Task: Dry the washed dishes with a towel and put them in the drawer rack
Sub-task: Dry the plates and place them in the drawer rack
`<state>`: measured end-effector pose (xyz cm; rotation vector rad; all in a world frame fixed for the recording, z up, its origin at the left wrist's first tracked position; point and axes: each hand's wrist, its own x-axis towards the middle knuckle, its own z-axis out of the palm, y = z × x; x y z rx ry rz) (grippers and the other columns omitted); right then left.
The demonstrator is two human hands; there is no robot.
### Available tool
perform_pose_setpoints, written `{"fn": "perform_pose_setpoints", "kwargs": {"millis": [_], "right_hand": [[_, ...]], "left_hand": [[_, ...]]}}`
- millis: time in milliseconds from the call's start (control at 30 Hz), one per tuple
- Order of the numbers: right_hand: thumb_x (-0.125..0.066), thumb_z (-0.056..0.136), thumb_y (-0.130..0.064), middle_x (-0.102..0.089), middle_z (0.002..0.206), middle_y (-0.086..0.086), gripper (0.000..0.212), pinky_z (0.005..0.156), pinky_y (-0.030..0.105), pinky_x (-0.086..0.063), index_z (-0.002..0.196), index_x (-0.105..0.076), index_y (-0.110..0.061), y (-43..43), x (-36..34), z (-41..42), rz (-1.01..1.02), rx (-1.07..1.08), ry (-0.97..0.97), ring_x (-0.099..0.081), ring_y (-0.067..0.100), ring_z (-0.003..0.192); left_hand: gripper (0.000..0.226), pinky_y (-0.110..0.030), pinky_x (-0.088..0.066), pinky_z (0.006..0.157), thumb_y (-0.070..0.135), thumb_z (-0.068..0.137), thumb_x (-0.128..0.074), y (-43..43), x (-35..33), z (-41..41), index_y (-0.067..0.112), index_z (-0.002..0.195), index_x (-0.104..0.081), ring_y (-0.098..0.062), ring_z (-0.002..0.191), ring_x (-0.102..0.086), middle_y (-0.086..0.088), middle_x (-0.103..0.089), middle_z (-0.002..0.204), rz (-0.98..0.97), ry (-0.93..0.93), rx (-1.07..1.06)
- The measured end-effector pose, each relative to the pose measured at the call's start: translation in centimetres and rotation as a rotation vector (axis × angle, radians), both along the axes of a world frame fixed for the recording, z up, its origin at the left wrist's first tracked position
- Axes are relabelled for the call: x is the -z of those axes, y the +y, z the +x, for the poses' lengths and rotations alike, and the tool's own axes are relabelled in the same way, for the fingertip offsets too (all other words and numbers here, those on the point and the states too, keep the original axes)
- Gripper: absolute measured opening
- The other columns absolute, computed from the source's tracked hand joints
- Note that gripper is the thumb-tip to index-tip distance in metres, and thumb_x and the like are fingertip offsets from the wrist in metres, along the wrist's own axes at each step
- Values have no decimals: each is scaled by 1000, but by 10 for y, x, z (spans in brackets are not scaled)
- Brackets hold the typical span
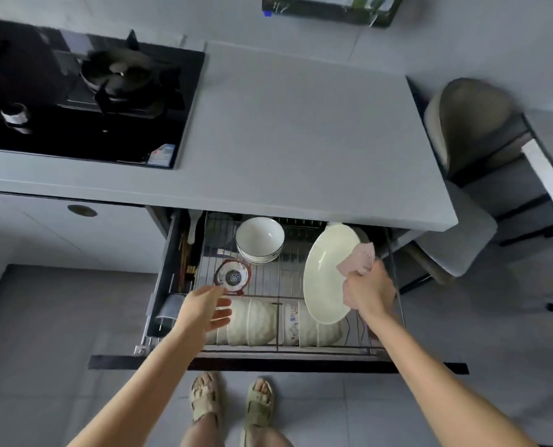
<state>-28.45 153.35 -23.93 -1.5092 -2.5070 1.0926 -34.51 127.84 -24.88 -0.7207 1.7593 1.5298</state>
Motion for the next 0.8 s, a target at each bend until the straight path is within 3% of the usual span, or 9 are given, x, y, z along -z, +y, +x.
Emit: {"fn": "perform_pose_setpoints", "kwargs": {"millis": [100,233,333,433,567,800], "right_hand": [[-53,89,-12,-64,104,18,23,60,29,-39,110,-49,-4,7,32,-23,88,-17,-108,-56,30,82],[-52,90,-13,-65,101,19,32,60,32,-43,120,-45,-5,4,73,-50,179,-27,-205,-60,34,82],[-54,85,-13,-64,94,18,32,77,46,-51,115,-45,-6,-1,100,-67,218,-13,-235,-62,38,88],[-53,85,-8,-65,99,20,24,63,34,-43,108,-47,-2,-2,121,-79,254,-46,-216,-63,39,90],[-53,87,-10,-66,102,22,27,65,39,-44,111,-48,0,0,135,-95,308,-42,-235,-63,38,96],[-53,86,-7,-66,104,20,34,60,37,-30,118,-46,-3,13,140,-110,465,-112,-283,-63,37,97]], "left_hand": [[20,-33,-53,69,15,98,-46,13,13,-21,4,110,-58,-24,78,-61,-12,-64,88,-6,9,58],[23,-36,-55,74,13,97,-45,23,38,-40,2,113,-58,-26,79,-61,-14,-63,88,17,-22,132],[24,-36,-55,74,11,96,-45,23,59,-52,3,115,-57,-25,78,-62,-14,-64,88,17,-41,146],[25,-37,-56,74,10,96,-45,21,76,-63,3,117,-56,-23,71,-63,-14,-65,89,14,-42,154],[27,-33,-57,64,11,95,-48,18,91,-78,4,119,-56,-23,71,-64,-19,-66,107,-4,-32,144],[26,-27,-58,54,13,93,-52,15,101,-92,5,118,-57,-21,74,-65,-18,-66,109,10,-37,131]]}}
